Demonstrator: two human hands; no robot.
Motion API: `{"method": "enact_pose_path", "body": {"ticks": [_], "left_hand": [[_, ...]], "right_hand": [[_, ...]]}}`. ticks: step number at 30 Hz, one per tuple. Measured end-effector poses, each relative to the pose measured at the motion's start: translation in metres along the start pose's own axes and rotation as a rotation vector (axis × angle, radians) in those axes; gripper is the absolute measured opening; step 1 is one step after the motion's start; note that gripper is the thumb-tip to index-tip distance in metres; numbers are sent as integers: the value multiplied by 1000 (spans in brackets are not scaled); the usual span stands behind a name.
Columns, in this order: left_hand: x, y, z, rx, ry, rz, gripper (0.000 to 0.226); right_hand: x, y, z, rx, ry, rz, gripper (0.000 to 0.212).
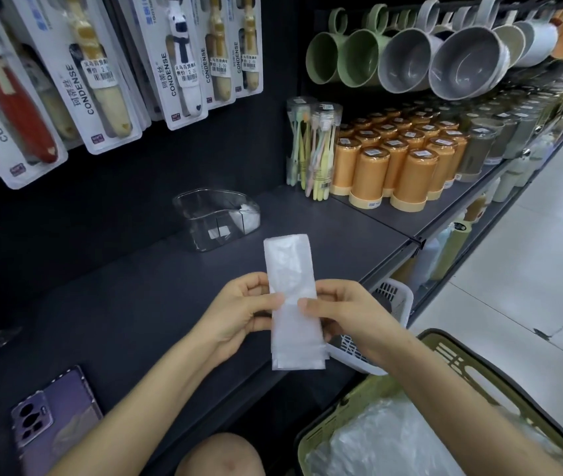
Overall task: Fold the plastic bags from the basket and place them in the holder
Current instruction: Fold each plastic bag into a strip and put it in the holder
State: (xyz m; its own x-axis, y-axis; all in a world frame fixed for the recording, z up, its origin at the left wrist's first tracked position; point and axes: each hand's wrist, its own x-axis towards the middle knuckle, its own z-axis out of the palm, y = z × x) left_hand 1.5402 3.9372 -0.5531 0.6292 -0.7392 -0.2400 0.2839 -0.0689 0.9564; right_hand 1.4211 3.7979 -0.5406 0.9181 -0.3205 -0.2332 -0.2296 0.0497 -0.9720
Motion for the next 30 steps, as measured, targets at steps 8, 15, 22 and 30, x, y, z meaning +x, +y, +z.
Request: {"method": "enact_pose_path", "body": {"ticks": [8,15,22,30], "left_hand": [[-7,2,4,-117,12,24,21],[-14,11,-2,-97,-97,-231,58],[-15,11,-1,194,-75,-11,23],[-10,14,3,306,-53,165,14]], "right_hand": [[0,8,8,194,120,-76,16],[-1,8,10,9,162,-330,33],[-6,0,-8,67,2,-273,29],[3,-9,-4,-209,172,-252,9]]}}
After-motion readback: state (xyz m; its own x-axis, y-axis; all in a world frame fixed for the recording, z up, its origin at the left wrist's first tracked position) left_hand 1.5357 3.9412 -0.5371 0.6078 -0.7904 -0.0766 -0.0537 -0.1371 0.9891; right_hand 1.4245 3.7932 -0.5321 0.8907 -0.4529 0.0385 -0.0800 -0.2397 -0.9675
